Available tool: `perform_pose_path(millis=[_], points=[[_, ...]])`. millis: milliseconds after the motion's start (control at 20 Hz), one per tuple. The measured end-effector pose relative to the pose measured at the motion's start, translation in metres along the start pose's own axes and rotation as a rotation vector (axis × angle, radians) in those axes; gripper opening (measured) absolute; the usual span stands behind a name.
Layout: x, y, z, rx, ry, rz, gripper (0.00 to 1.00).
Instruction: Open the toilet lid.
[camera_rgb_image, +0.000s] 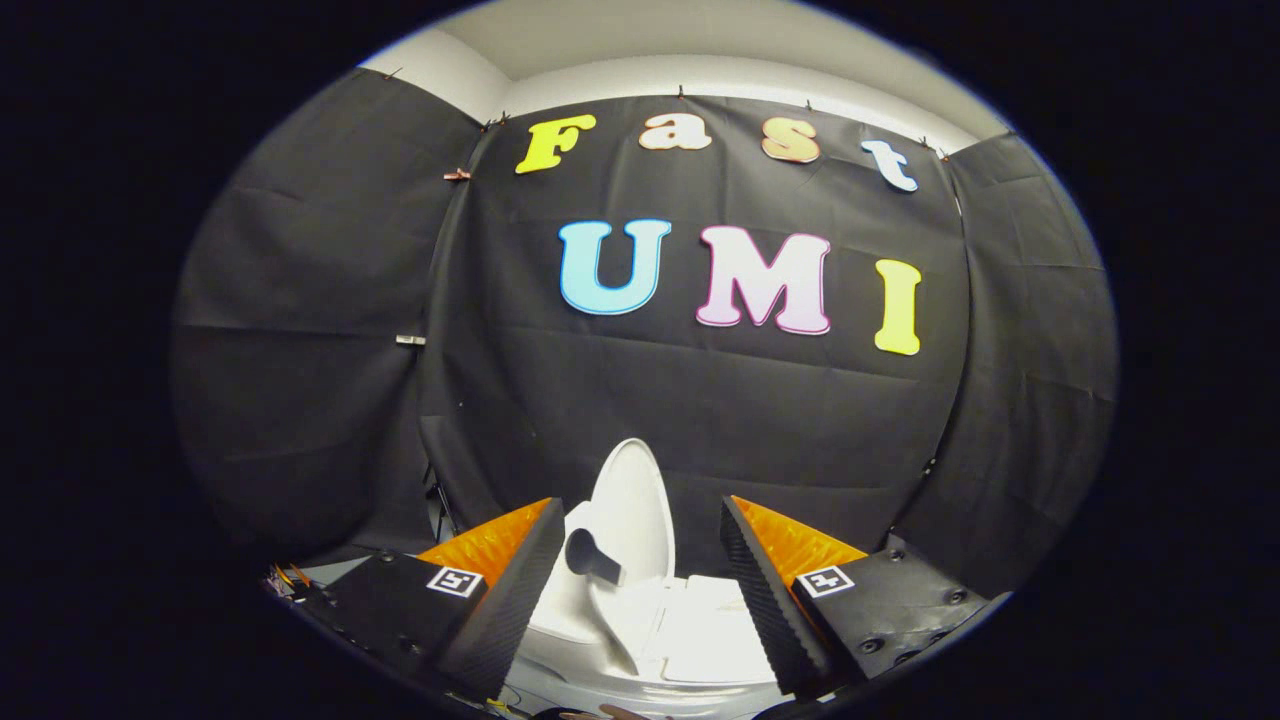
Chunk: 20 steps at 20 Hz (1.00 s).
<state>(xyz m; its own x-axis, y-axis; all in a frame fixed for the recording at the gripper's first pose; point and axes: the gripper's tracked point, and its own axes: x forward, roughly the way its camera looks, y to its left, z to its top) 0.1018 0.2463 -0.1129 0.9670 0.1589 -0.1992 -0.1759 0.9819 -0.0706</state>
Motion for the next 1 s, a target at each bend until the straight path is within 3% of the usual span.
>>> perform_pose_path(millis=[550,1000], points=[[-0.091,-0.123,0.041,0.035,-0.056,-0.092,0.98],[-0.110,-0.150,0.043,0.065,-0.082,-0.118,0.98]])
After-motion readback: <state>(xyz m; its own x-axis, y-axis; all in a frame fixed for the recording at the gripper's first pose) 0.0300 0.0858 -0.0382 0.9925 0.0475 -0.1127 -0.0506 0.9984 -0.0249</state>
